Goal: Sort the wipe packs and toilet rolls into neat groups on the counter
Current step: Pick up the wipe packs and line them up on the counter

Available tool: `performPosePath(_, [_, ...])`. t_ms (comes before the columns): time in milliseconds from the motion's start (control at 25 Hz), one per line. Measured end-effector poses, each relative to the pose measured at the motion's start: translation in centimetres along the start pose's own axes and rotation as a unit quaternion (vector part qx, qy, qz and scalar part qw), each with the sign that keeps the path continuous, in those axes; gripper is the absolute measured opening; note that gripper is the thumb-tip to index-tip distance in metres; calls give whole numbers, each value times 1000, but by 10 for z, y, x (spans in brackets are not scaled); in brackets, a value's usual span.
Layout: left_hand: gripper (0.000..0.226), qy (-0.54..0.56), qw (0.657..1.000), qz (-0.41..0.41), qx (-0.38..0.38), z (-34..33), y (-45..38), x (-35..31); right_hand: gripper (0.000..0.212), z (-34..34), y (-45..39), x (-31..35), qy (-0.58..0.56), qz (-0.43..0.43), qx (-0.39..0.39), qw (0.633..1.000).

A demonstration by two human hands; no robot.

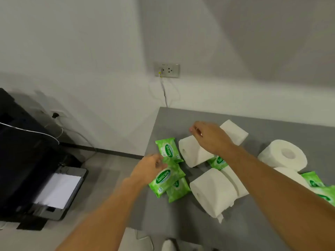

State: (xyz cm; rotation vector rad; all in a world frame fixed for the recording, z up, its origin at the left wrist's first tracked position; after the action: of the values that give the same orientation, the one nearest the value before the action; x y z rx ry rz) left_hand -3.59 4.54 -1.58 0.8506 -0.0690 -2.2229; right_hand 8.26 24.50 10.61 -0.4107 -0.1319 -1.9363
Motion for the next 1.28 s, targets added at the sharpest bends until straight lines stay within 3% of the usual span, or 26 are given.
performPosePath(160, [76,-85,989,61,106,-23,-2,24,29,-5,-4,-6,15,-8,-2,1000])
performPosePath(440, [43,-64,985,85,134,-28,-12,34,32,-12,-13,-17,14,-3,6,1000])
performPosePath(680, [50,-2,985,96,142,-26,-11,34,34,-14,-17,-17,2,2,30,1000])
performPosePath(920, [33,68,987,63,132,16,-23,5,39,-14,-20,-16,-29,-15,75,997])
performPosePath(1080, [50,90,986,22,138,51,-38,-34,42,-15,-23,-12,-88,-30,97,991])
performPosePath(1280, [47,100,982,-42,156,73,-55,-96,38,-14,-21,-10,-144,-60,132,979])
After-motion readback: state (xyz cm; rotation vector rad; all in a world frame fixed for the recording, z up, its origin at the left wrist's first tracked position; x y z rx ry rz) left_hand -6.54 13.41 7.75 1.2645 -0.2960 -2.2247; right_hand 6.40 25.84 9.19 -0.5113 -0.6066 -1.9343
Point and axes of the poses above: each hand's wrist, its own y-axis away from the middle knuckle, its own z-axis out of the back of the hand, x = y × z, the point moved 6 cm from there along -y, towards the middle knuckle, and after that the axes turned 3 degrees about z, right-handed, at the moved point
